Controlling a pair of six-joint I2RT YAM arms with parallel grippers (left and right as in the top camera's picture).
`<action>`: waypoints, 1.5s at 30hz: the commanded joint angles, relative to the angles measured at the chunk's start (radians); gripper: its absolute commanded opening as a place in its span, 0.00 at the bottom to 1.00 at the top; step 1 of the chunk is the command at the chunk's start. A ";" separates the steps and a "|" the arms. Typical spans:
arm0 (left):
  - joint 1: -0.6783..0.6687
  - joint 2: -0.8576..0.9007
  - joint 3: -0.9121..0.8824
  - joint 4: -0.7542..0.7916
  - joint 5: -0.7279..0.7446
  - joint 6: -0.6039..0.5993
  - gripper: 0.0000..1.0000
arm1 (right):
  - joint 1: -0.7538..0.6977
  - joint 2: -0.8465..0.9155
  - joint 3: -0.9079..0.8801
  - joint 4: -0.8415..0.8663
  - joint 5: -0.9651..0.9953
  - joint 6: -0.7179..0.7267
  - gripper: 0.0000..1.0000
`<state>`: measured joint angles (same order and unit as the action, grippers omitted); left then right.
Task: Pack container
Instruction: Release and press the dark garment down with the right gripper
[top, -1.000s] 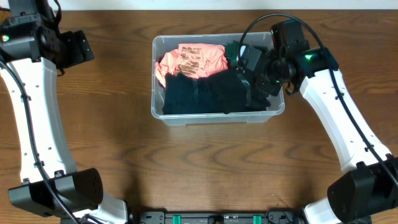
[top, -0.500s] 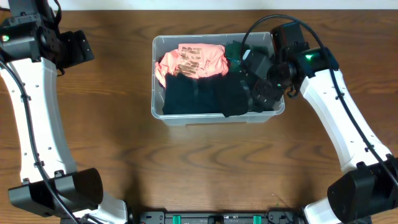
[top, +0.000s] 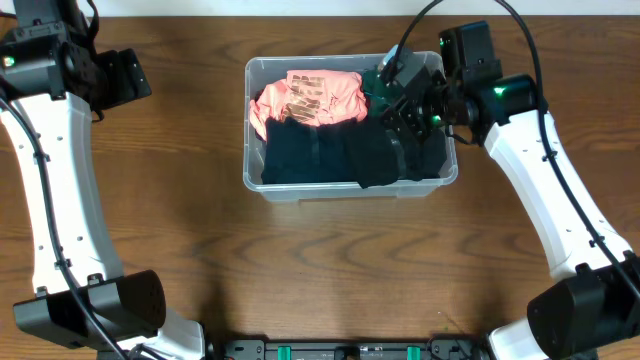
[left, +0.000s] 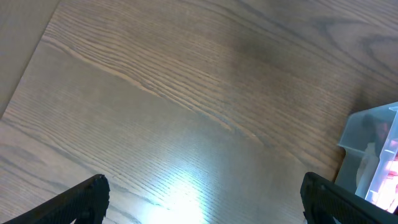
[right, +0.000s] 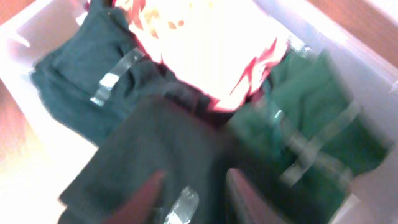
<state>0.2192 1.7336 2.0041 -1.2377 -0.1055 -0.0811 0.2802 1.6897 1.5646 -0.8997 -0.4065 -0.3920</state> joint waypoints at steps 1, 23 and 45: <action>0.003 0.011 -0.006 -0.003 -0.011 -0.005 0.98 | 0.009 -0.021 0.016 -0.048 0.024 0.168 0.03; 0.003 0.011 -0.006 -0.003 -0.011 -0.005 0.98 | 0.031 0.003 -0.449 0.366 0.114 0.343 0.01; 0.003 0.011 -0.006 -0.003 -0.011 -0.005 0.98 | -0.194 0.003 0.195 0.028 0.152 0.369 0.99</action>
<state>0.2192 1.7336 2.0041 -1.2373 -0.1089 -0.0811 0.1516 1.6947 1.7420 -0.8719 -0.3099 -0.0467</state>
